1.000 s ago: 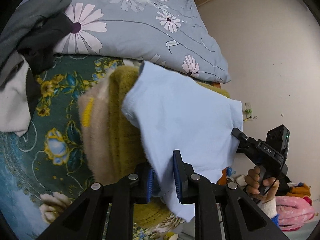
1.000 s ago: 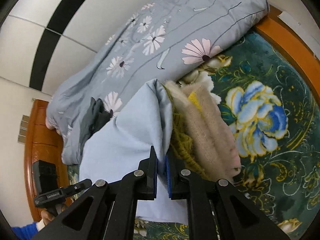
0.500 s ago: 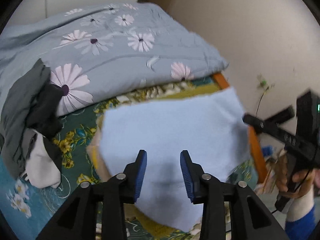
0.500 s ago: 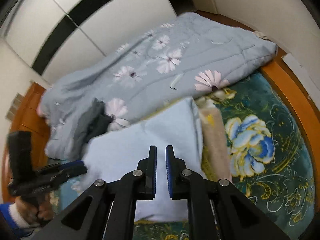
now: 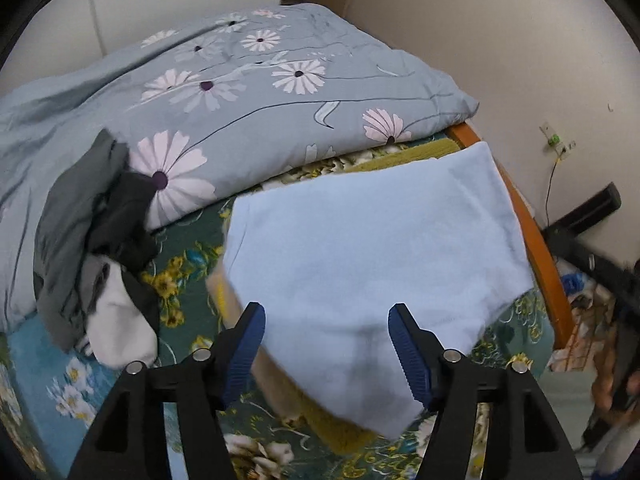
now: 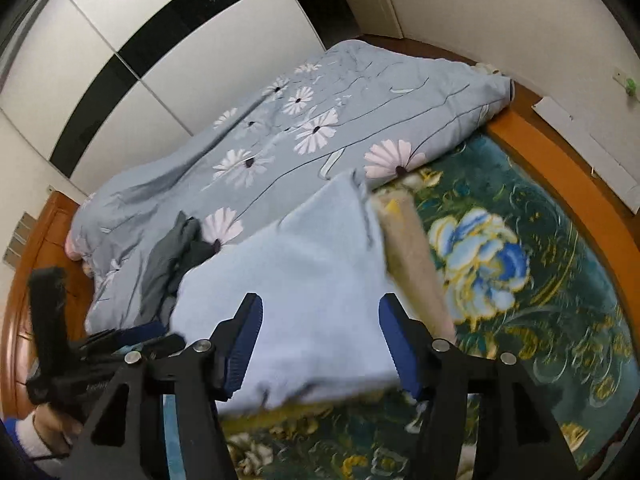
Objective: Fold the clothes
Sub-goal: 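Carry the folded shirt onto the towel stack and open both grippers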
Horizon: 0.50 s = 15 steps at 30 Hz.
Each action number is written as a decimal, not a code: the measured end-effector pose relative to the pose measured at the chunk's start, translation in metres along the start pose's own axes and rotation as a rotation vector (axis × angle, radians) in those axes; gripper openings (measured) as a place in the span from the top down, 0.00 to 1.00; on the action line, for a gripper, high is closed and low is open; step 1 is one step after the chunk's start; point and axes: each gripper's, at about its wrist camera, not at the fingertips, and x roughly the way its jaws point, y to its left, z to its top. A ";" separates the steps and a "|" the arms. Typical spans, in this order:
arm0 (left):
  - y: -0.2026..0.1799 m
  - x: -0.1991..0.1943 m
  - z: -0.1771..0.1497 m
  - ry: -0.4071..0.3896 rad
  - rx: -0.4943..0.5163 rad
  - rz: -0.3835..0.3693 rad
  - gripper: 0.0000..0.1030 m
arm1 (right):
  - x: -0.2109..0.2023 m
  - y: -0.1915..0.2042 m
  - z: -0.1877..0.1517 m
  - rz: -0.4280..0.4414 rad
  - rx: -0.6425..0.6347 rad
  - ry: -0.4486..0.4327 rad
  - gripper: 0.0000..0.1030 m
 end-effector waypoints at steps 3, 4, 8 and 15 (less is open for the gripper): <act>0.010 -0.006 -0.015 0.014 -0.056 -0.039 0.22 | 0.002 0.007 -0.025 -0.003 -0.006 0.024 0.31; 0.012 -0.008 -0.020 0.017 -0.063 -0.045 0.20 | 0.002 0.009 -0.034 -0.004 -0.008 0.033 0.28; 0.024 -0.016 -0.046 0.017 -0.105 -0.029 0.11 | 0.008 0.023 -0.061 -0.003 -0.035 0.072 0.21; 0.044 -0.034 -0.080 -0.033 -0.170 -0.020 0.00 | 0.006 0.041 -0.082 0.028 -0.057 0.063 0.06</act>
